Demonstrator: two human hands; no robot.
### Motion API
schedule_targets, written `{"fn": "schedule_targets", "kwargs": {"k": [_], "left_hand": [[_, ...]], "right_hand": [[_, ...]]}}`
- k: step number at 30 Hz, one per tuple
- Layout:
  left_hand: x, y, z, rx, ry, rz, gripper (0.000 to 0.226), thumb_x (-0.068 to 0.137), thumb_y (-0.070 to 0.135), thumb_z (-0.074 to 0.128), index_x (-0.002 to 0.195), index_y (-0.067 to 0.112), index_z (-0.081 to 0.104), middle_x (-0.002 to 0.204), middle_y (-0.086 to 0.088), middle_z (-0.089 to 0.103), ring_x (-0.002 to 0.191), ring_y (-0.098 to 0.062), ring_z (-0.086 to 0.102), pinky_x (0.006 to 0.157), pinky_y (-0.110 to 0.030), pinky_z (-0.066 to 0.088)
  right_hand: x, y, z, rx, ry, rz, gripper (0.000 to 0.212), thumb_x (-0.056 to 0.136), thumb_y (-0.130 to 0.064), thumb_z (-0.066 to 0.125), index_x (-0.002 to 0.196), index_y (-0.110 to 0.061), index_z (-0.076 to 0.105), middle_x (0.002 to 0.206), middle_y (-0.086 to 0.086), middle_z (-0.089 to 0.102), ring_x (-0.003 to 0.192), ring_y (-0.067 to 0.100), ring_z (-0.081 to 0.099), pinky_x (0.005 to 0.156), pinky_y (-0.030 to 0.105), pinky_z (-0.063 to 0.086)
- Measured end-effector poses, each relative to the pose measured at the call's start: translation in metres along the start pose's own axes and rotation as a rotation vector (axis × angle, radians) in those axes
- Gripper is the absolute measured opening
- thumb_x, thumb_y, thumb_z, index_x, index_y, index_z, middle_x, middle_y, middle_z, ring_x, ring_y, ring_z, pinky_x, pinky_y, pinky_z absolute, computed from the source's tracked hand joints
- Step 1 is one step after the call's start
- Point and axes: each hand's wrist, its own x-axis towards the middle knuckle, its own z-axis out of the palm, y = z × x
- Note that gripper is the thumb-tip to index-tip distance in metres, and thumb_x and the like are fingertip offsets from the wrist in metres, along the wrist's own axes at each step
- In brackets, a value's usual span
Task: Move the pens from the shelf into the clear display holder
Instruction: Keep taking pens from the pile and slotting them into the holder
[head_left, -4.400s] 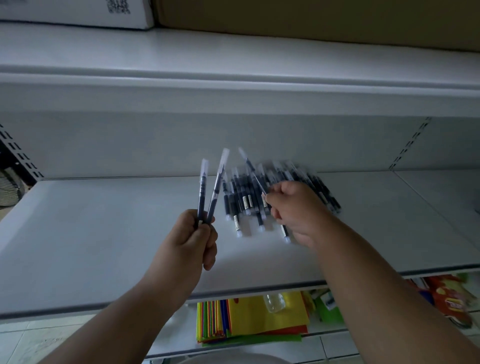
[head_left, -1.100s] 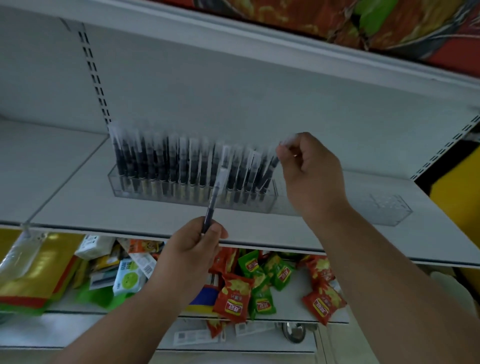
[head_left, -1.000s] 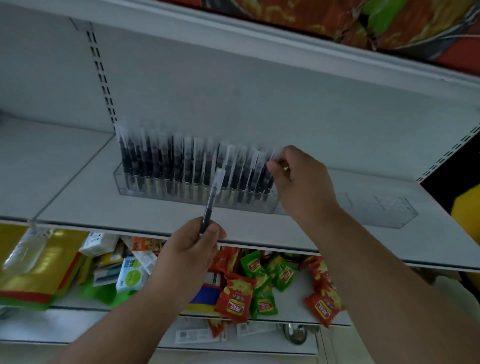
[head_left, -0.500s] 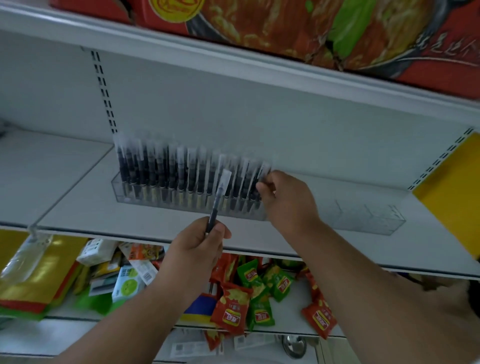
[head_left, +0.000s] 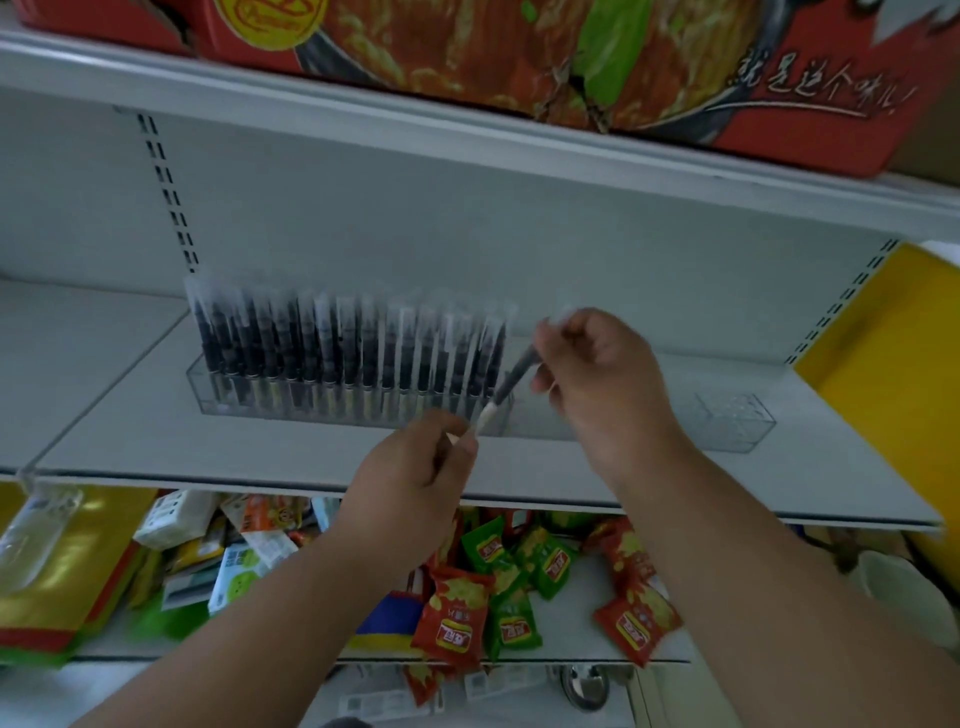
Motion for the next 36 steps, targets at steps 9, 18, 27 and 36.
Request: {"fn": "schedule_targets", "kwargs": {"k": [9, 18, 27, 36], "left_hand": [[0.025, -0.022, 0.009, 0.636, 0.165, 0.281, 0.049, 0.091, 0.040, 0.043, 0.129, 0.012, 0.056, 0.129, -0.006, 0.053, 0.119, -0.027, 0.046, 0.103, -0.042, 0.041], [0.031, -0.035, 0.015, 0.736, 0.187, 0.317, 0.048, 0.084, 0.030, 0.053, 0.128, 0.011, 0.058, 0.125, -0.005, 0.056, 0.117, -0.028, 0.045, 0.099, -0.042, 0.040], [0.034, -0.043, 0.016, 0.748, 0.223, 0.361, 0.047, 0.081, 0.024, 0.059, 0.126, 0.010, 0.061, 0.124, -0.008, 0.059, 0.116, -0.031, 0.048, 0.100, -0.043, 0.037], [0.035, -0.046, 0.016, 0.727, 0.246, 0.381, 0.050, 0.080, 0.026, 0.056, 0.127, 0.010, 0.061, 0.125, -0.009, 0.059, 0.116, -0.032, 0.049, 0.100, -0.044, 0.037]], "right_hand": [[0.017, 0.012, -0.005, -0.334, 0.097, -0.335, 0.012, 0.092, -0.026, 0.066, 0.085, -0.020, 0.059, 0.077, -0.004, 0.067, 0.074, 0.012, 0.065, 0.071, 0.024, 0.053], [0.030, -0.003, 0.013, -0.577, 0.027, -0.390, 0.017, 0.096, -0.027, 0.059, 0.085, -0.017, 0.052, 0.072, -0.008, 0.057, 0.065, 0.007, 0.054, 0.064, 0.032, 0.051], [0.022, 0.018, 0.028, -0.772, 0.001, -0.281, 0.020, 0.099, -0.030, 0.052, 0.086, -0.017, 0.045, 0.070, -0.002, 0.052, 0.062, 0.013, 0.050, 0.052, 0.029, 0.039], [-0.011, 0.060, 0.036, -0.712, -0.079, -0.159, 0.018, 0.098, -0.021, 0.053, 0.082, -0.016, 0.045, 0.066, -0.003, 0.049, 0.059, 0.012, 0.048, 0.051, 0.030, 0.035]]}}
